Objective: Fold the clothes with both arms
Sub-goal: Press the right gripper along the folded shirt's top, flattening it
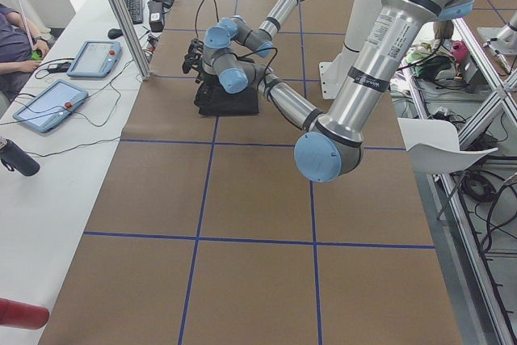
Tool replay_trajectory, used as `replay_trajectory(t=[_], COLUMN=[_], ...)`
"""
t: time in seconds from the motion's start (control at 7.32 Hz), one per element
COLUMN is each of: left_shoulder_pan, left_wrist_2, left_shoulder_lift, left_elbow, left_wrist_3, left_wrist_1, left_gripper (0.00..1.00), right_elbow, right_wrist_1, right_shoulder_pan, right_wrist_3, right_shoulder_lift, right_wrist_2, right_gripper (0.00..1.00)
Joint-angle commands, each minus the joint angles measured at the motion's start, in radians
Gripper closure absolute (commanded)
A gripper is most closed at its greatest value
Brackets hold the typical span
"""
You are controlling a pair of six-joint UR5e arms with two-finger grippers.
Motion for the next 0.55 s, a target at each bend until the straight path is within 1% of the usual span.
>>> replay_trajectory(t=[0.0, 0.14, 0.27, 0.41], left_shoulder_pan=[-0.001, -0.001, -0.001, -0.001], left_wrist_2=[-0.012, -0.012, -0.012, -0.012], left_shoulder_lift=[0.007, 0.008, 0.008, 0.008], left_elbow=[-0.008, -0.008, -0.006, -0.006], left_wrist_3=[-0.001, -0.001, -0.001, -0.001], left_wrist_1=[0.001, 0.001, 0.001, 0.001], left_gripper=[0.00, 0.00, 0.00, 0.00], right_elbow=[-0.018, -0.016, 0.002, 0.095], right_wrist_1=[0.046, 0.029, -0.099, -0.261], right_shoulder_pan=[0.030, 0.032, 0.034, 0.024], right_wrist_3=[-0.053, -0.062, -0.064, -0.069], right_shoulder_lift=[0.034, 0.045, 0.060, 0.053], right_wrist_2=[0.023, 0.074, 0.144, 0.151], right_gripper=[1.00, 1.00, 1.00, 1.00])
